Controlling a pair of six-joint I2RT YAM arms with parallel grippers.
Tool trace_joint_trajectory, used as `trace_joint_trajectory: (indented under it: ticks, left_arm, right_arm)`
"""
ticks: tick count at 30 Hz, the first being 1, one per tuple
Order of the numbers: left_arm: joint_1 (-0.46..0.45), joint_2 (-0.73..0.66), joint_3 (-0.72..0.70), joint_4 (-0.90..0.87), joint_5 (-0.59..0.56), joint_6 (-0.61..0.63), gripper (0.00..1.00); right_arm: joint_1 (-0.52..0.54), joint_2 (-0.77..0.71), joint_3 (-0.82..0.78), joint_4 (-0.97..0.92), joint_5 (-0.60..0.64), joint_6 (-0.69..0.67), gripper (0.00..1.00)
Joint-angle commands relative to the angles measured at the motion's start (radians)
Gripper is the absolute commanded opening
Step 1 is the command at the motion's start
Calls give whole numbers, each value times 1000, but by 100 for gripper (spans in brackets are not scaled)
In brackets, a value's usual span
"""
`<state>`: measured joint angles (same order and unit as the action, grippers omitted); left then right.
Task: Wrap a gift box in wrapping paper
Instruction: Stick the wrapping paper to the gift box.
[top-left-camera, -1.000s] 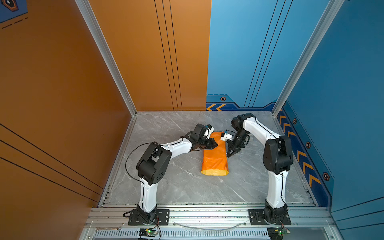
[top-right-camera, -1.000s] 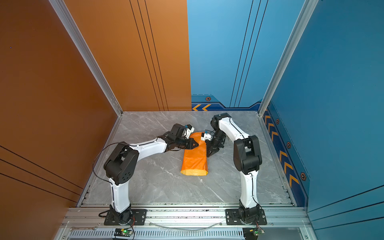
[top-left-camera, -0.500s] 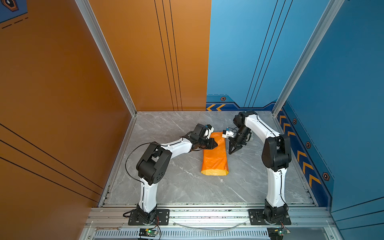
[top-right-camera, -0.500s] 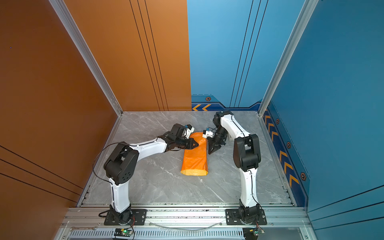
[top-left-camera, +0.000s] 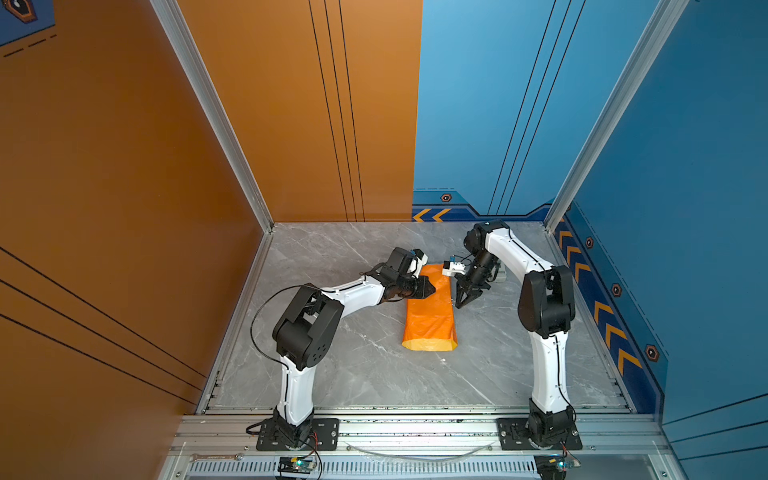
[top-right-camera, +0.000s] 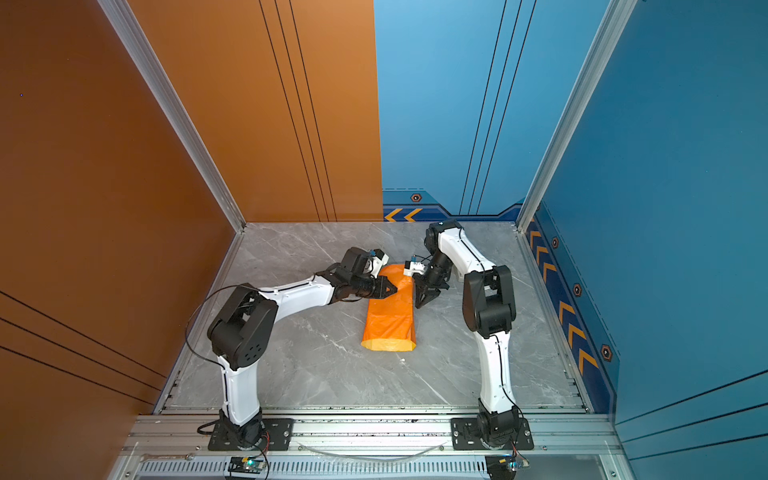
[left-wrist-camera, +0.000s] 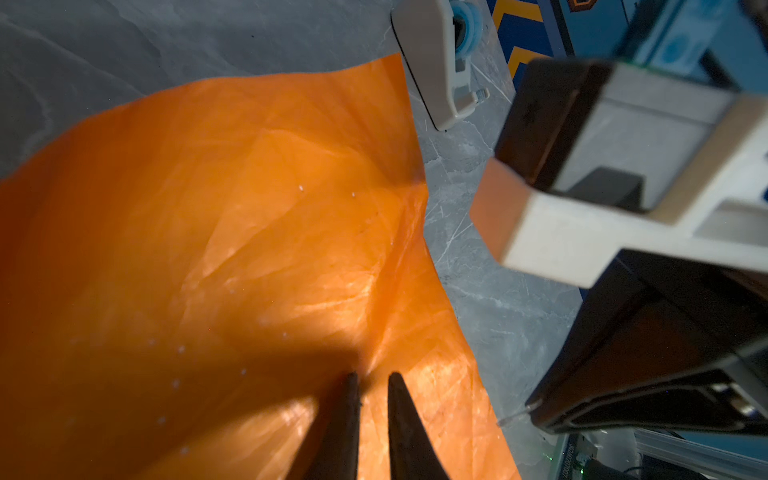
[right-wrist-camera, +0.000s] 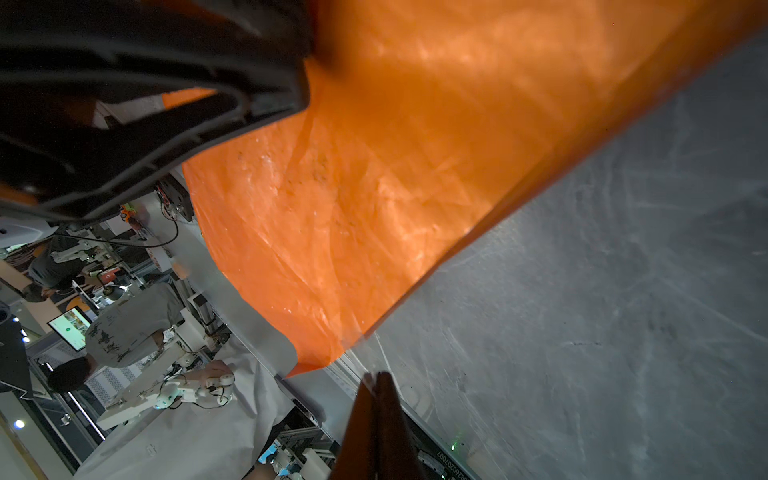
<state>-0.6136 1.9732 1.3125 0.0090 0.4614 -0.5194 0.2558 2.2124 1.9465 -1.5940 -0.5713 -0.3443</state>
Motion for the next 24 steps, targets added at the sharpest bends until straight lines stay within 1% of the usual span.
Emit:
trace_joint_trajectory:
  ticks: [1,17,24]
  left_arm:
    - [-6,51,-36,-98,-40,19,17]
    - [-3,47,-44,-97,-43,21,17]
    - [-1,43,-47,-96,-45,21,17]
  right_arm:
    - [-6,26,26,-43,-1,-23,0]
    - [-10,82,56,-48,8,-16,0]
    - [-2,99,77,-40,12,-14,7]
